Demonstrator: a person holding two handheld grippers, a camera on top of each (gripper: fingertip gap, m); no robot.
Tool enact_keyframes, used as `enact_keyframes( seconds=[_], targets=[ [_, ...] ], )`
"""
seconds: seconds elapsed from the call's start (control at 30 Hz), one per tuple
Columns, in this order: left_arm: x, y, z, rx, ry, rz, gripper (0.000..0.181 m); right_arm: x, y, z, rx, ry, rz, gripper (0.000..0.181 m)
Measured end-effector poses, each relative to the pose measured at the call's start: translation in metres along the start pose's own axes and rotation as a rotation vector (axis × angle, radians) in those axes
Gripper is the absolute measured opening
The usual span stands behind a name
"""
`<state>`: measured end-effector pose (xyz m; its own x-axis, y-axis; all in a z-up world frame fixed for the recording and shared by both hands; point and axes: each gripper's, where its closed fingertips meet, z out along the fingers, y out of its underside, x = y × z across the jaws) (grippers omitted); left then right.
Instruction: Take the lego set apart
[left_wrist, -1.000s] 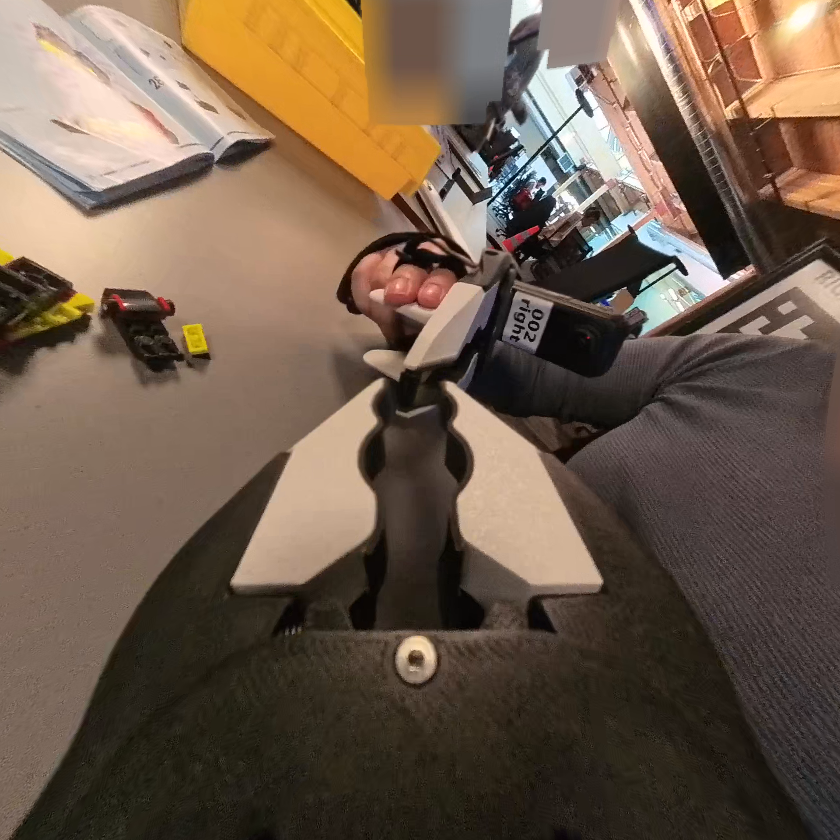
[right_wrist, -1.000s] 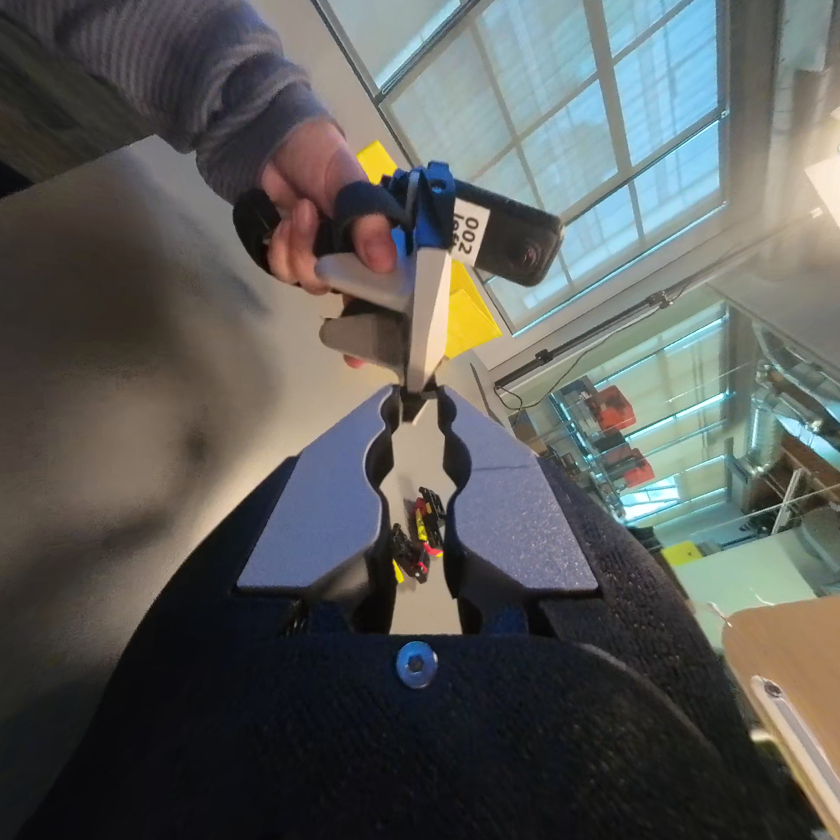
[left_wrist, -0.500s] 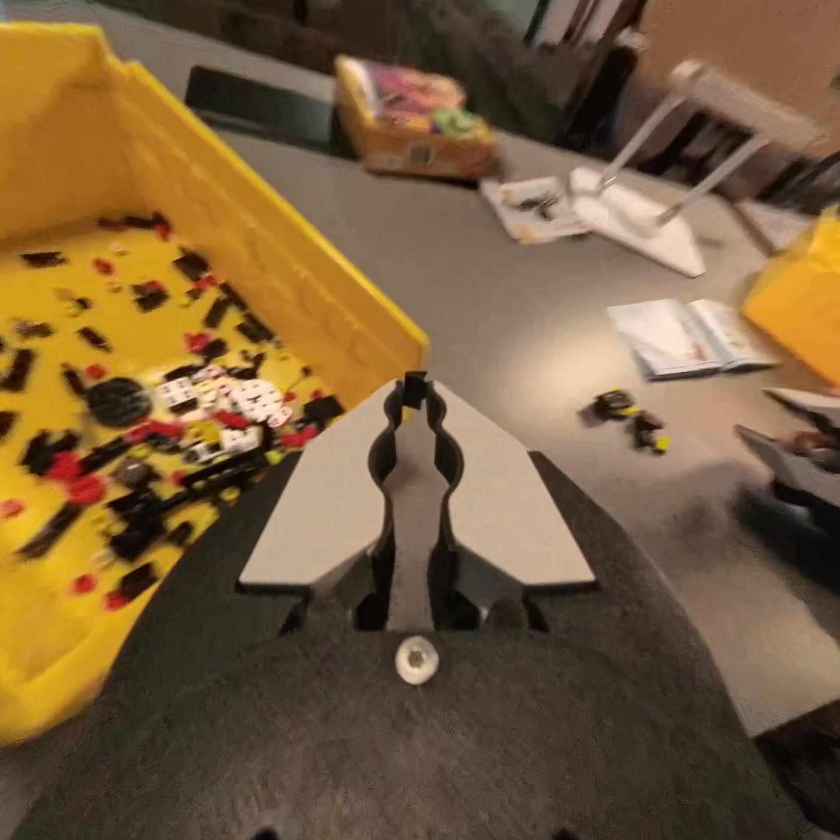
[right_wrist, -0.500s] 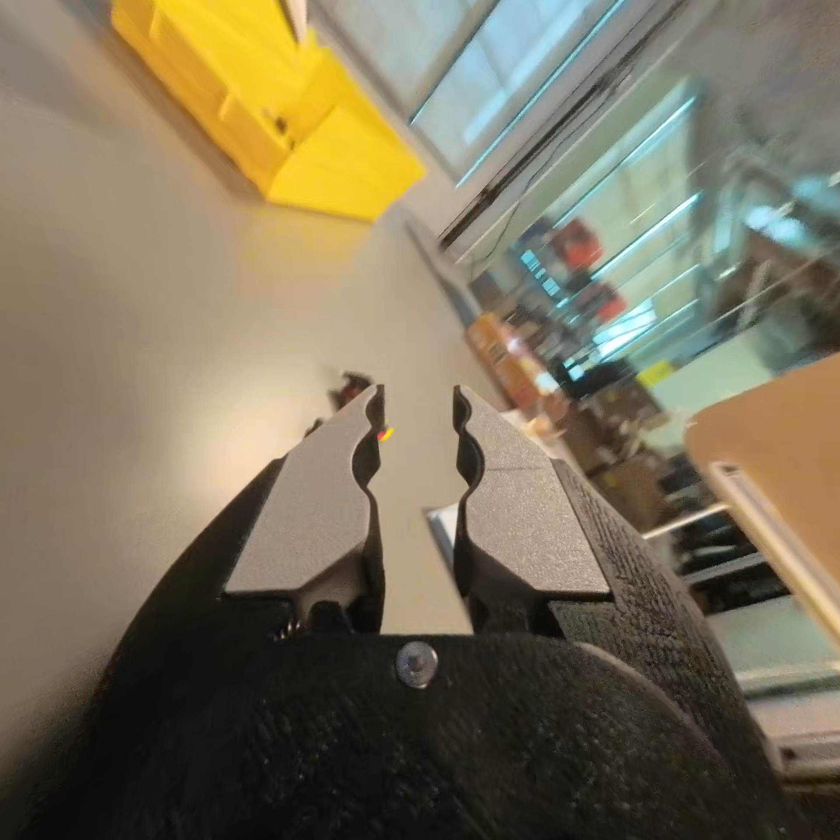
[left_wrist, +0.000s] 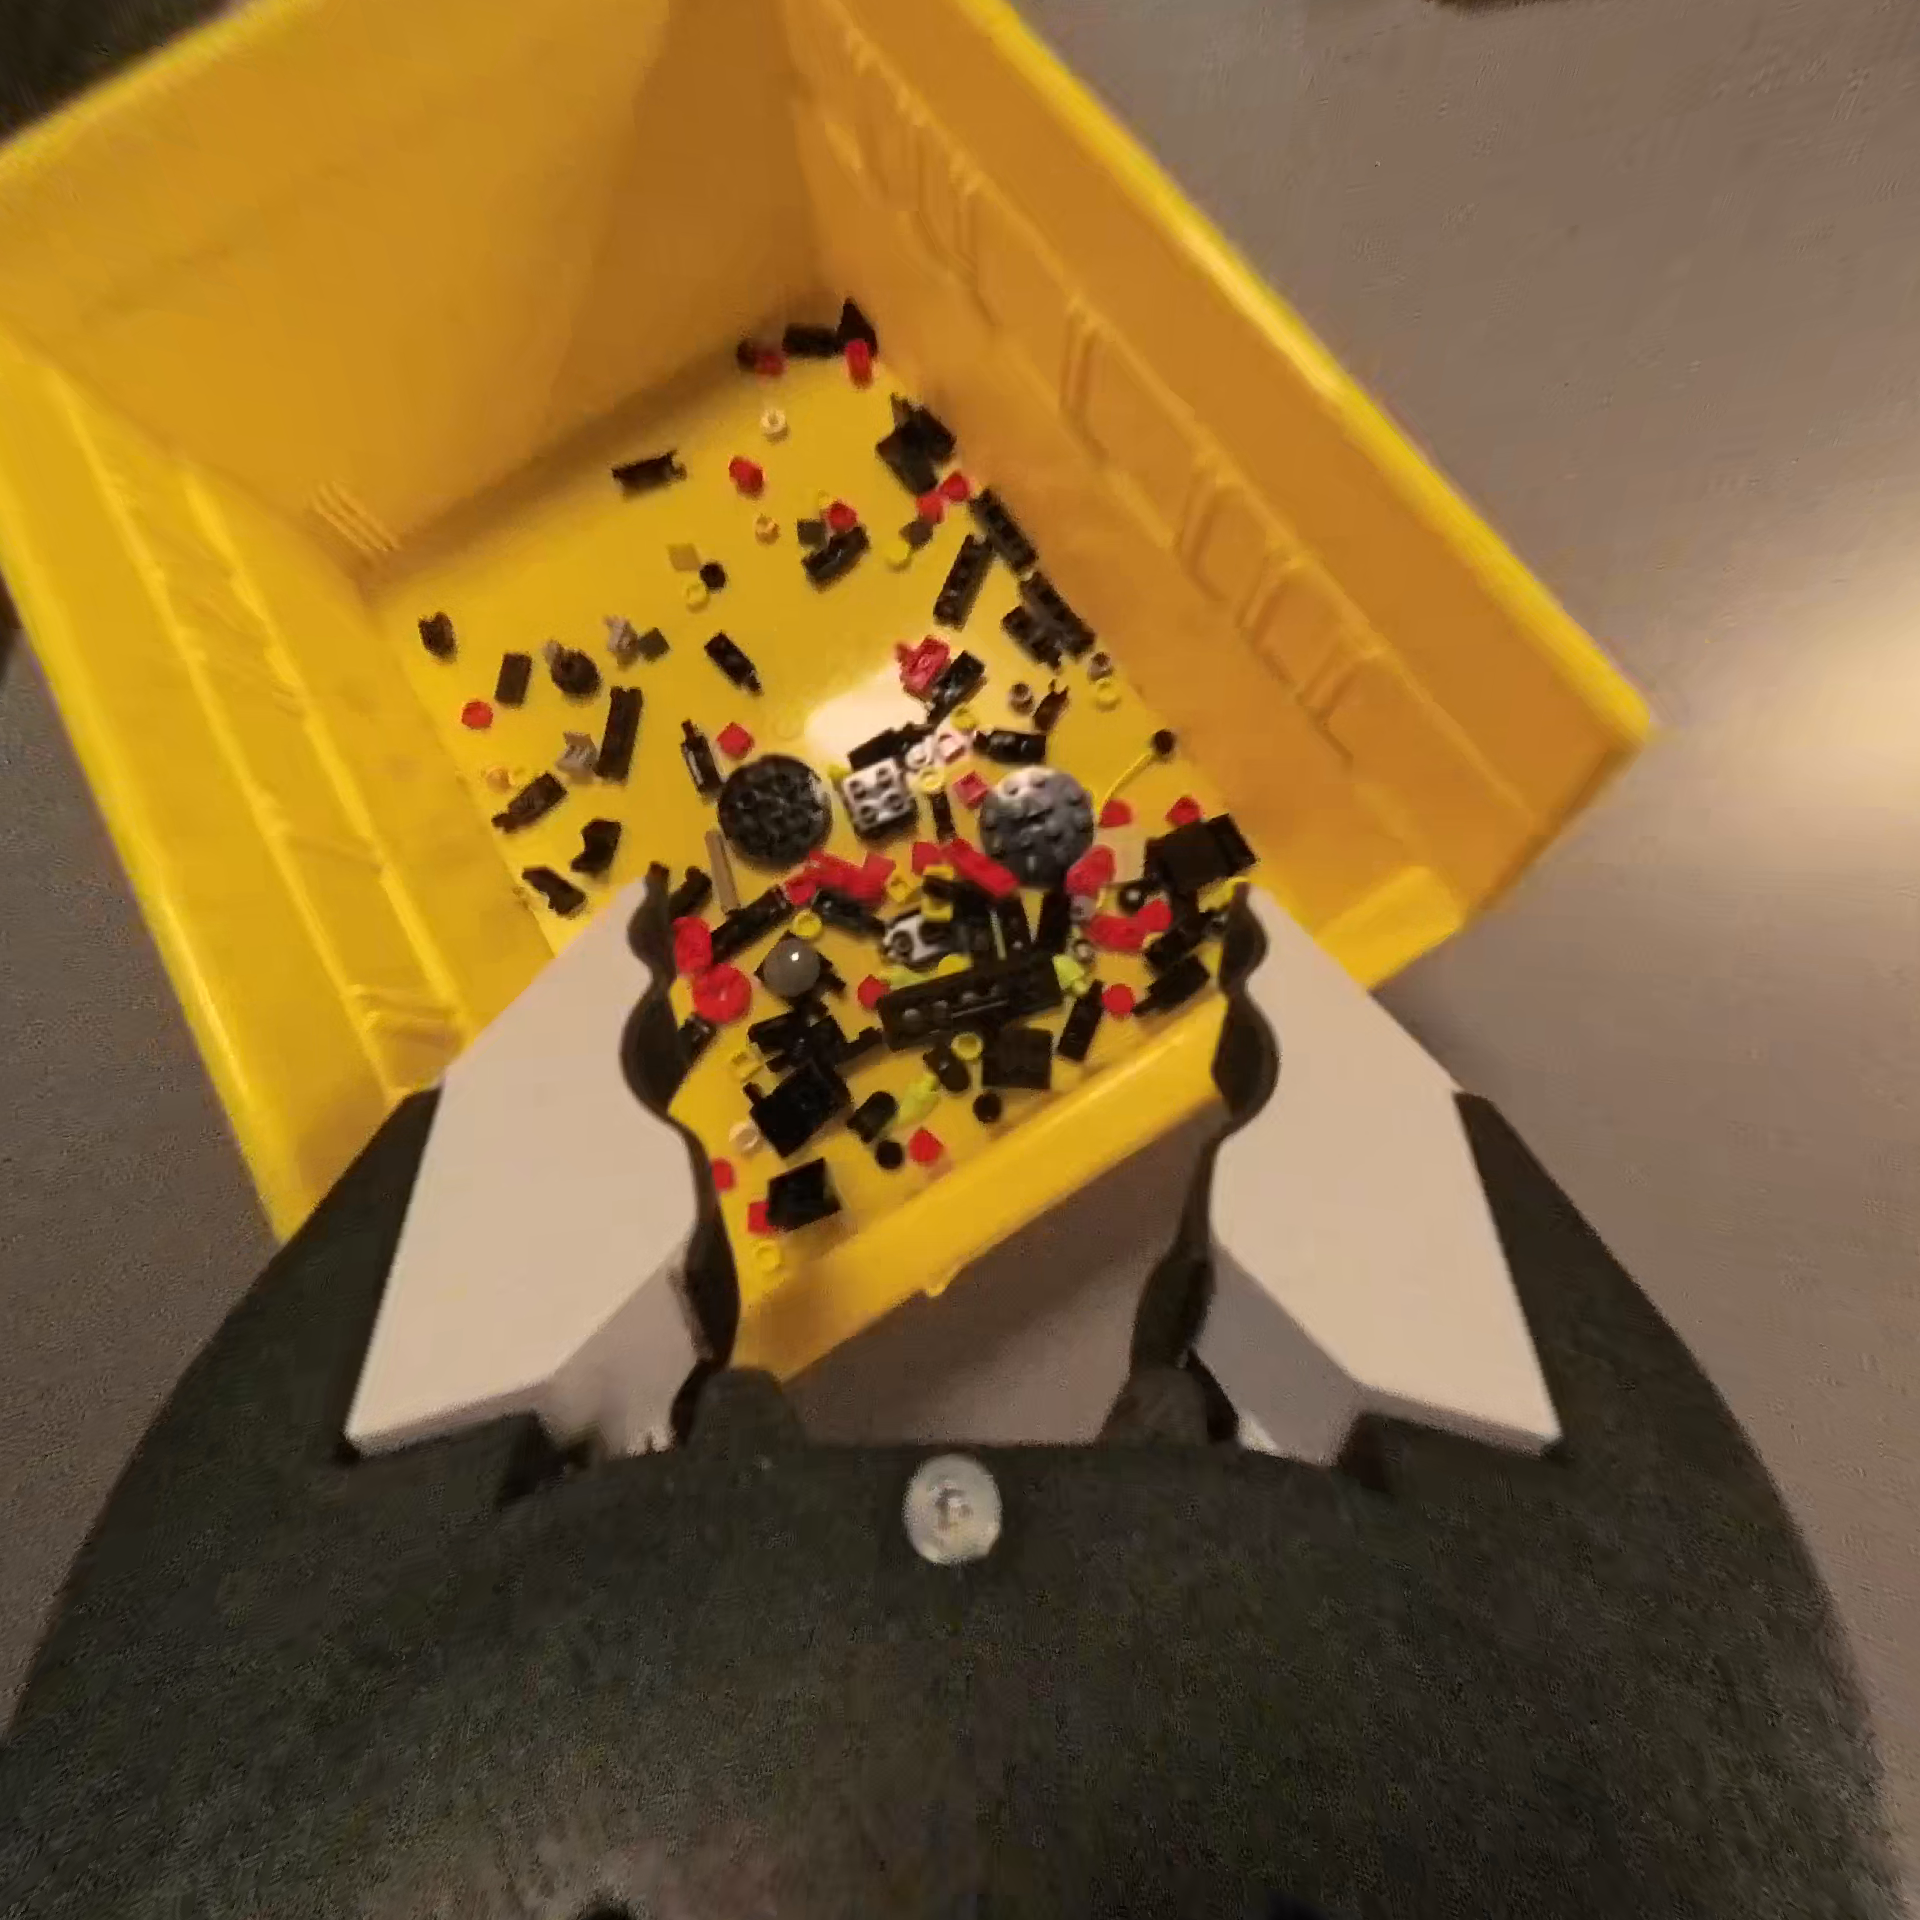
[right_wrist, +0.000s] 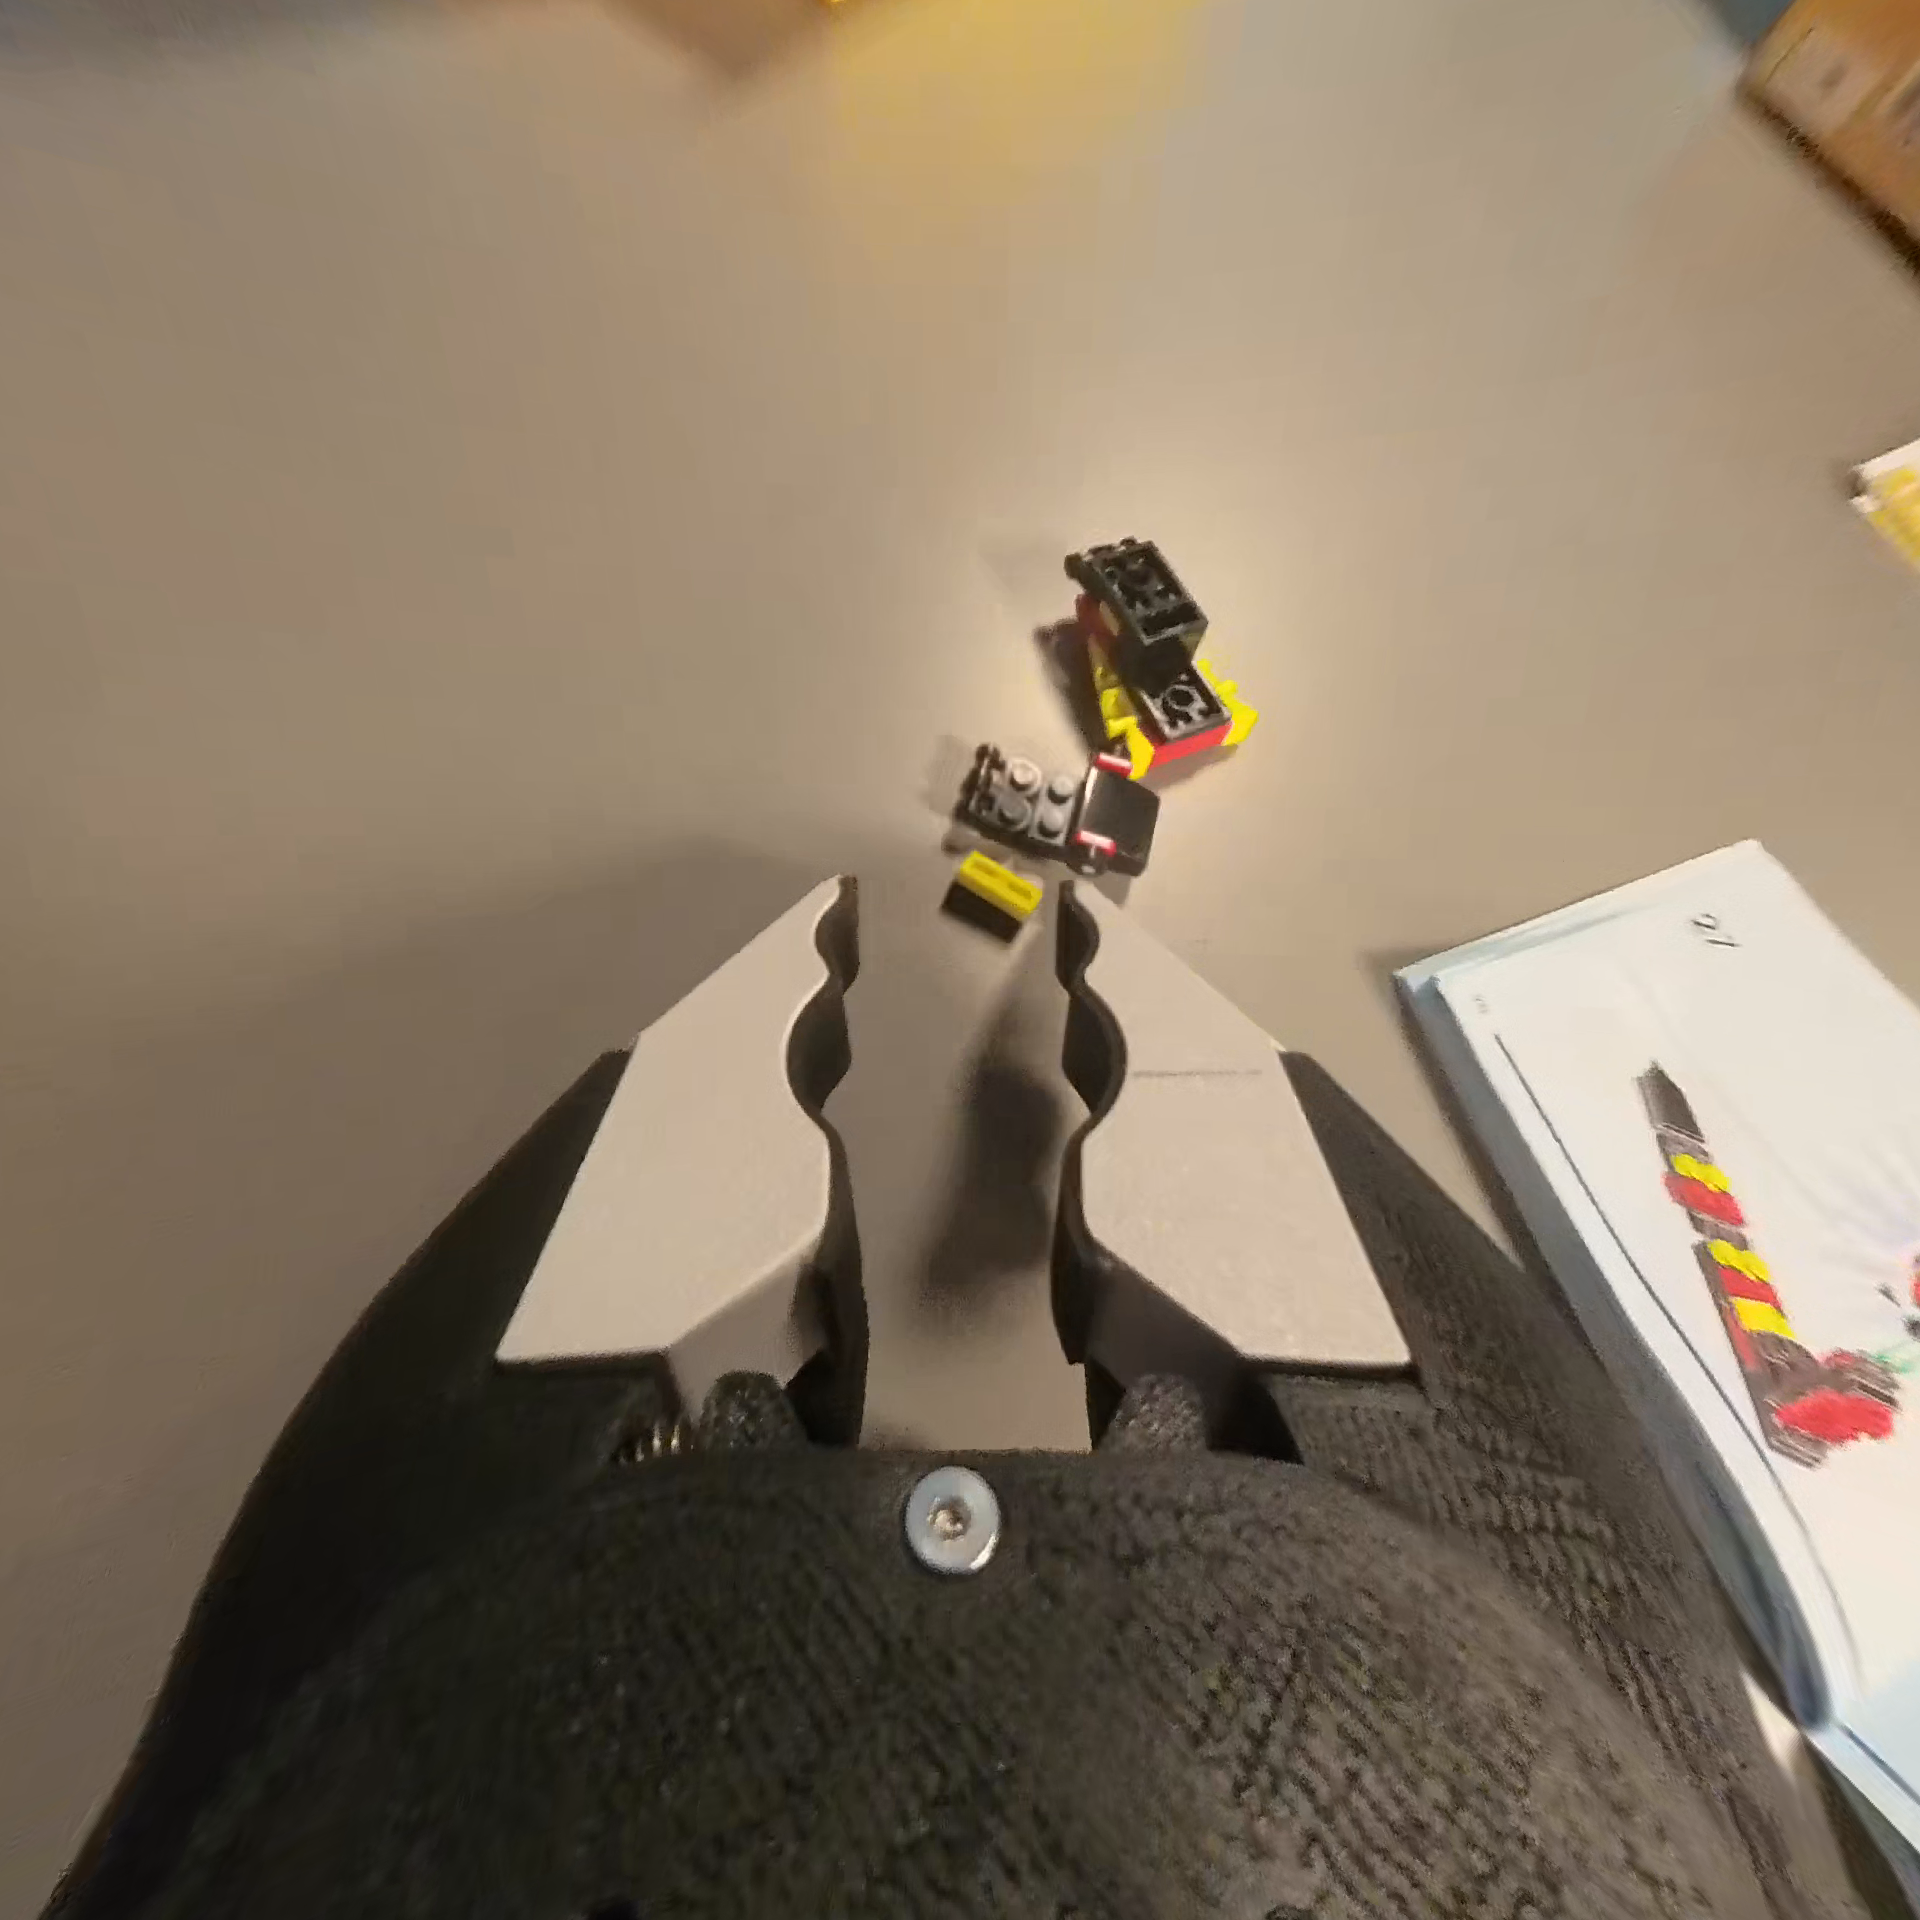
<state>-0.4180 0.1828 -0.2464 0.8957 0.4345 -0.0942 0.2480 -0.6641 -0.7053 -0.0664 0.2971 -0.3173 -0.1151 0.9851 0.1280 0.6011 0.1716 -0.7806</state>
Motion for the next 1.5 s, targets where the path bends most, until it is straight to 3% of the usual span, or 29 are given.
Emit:
enact_keyframes(
  seconds=[0.07,0.13,0.17,0.3,0.37,0.47,0.57,0.67,0.77,1.07,1.23,1.5],
  targets=[
    [0.025,-0.01,-0.016,0.114,0.032,0.065,0.098,-0.001,-0.001,0.004,-0.011,-0.045,0.05,0.036],
    [0.065,-0.017,-0.032,0.226,0.111,0.135,0.086,-0.001,0.0,0.005,-0.015,-0.085,0.105,0.024],
    [0.092,-0.018,-0.04,0.279,0.187,0.172,0.079,-0.001,0.0,0.004,-0.012,-0.103,0.12,0.016],
    [0.211,-0.004,-0.069,0.407,0.588,0.307,0.055,-0.003,-0.001,0.003,-0.008,-0.081,0.065,0.015],
    [0.257,0.008,-0.075,0.466,0.714,0.413,0.045,-0.002,-0.007,0.0,0.037,-0.054,0.032,0.015],
    [0.311,0.023,-0.074,0.534,0.83,0.526,0.045,0.001,-0.042,-0.023,0.32,-0.089,0.111,0.015],
    [0.35,0.02,-0.08,0.686,0.857,0.577,0.046,0.001,-0.076,-0.059,0.669,-0.201,0.234,0.015],
    [0.359,-0.001,-0.086,0.866,0.665,0.714,0.044,0.0,-0.085,-0.073,0.818,-0.283,0.281,0.015],
    [0.367,-0.008,-0.097,0.997,0.633,0.767,0.029,-0.002,-0.09,-0.078,0.878,-0.343,0.32,0.015],
    [0.372,-0.007,-0.101,1.042,0.646,0.745,0.014,-0.007,-0.093,-0.077,0.885,-0.359,0.312,0.015],
    [0.372,-0.008,-0.101,1.041,0.616,0.729,0.015,-0.006,-0.093,-0.078,0.891,-0.334,0.29,0.015],
    [0.37,-0.007,-0.101,1.067,0.539,0.818,0.007,-0.005,-0.094,-0.077,0.875,-0.304,0.282,0.015]
  ],
)
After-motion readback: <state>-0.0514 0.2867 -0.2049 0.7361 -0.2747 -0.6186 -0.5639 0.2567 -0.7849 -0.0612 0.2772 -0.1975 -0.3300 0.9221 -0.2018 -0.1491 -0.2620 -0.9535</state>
